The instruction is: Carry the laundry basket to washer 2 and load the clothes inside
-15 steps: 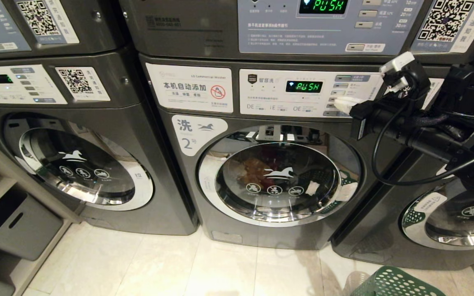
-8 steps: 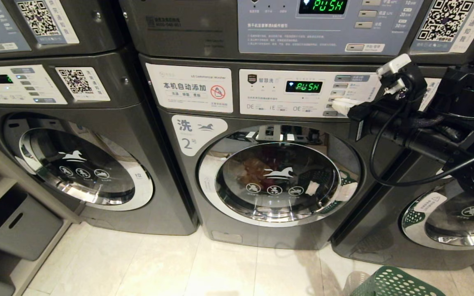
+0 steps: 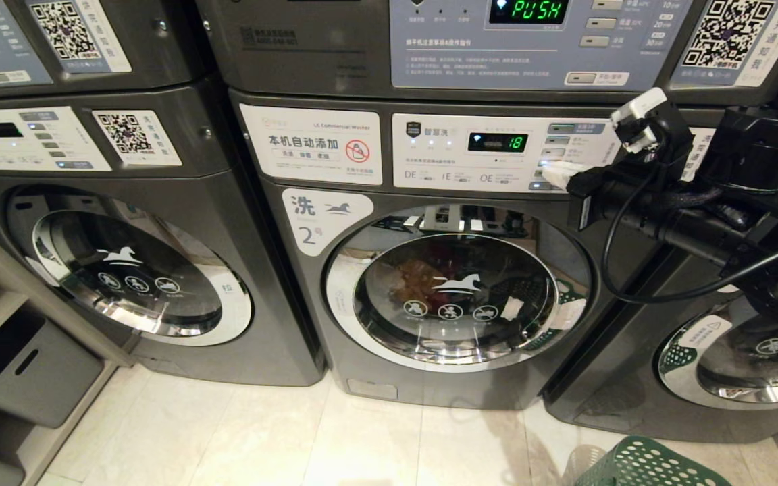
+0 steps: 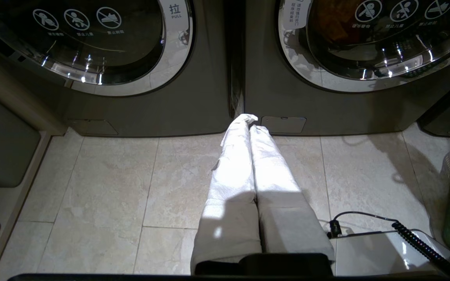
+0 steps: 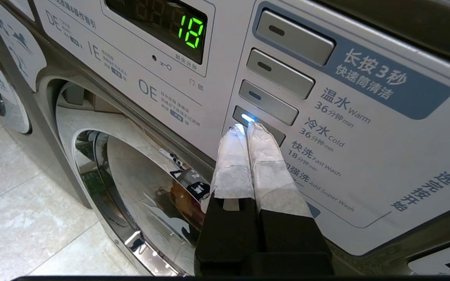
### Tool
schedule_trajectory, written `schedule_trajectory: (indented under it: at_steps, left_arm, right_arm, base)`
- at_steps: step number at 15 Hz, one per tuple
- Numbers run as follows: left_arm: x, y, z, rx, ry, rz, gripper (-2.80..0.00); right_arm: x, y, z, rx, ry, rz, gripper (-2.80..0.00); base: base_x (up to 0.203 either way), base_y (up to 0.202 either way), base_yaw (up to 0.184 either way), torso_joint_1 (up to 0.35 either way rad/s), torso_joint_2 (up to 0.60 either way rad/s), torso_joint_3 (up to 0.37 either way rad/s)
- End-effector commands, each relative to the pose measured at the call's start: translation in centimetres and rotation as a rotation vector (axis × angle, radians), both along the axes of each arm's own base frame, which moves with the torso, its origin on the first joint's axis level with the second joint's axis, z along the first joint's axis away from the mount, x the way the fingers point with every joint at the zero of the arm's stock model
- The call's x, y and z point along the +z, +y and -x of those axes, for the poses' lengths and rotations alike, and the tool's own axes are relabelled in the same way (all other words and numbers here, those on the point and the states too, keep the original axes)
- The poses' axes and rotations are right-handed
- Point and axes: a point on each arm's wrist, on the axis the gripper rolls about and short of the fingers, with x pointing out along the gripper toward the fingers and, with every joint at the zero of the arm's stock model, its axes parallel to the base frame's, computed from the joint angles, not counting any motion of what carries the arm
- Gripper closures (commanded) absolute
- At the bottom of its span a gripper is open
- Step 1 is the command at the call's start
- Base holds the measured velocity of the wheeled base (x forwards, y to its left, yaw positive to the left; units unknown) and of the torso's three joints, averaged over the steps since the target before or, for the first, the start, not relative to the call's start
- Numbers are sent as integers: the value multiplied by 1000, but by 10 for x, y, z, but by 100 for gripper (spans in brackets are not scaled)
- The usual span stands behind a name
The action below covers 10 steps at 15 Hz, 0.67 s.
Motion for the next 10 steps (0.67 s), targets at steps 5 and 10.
schedule_trajectory:
  at_steps: [5, 10]
  left_arm:
    - [0, 0, 0, 0, 1, 0, 0]
    - [0, 0, 0, 0, 1, 0, 0]
  right_arm:
    - [-7, -3, 16, 0, 27, 9, 0]
    - [-17, -6, 32, 11, 63, 14, 0]
  base:
    - [0, 0, 0, 0, 0, 0]
    - [0, 0, 0, 0, 0, 0]
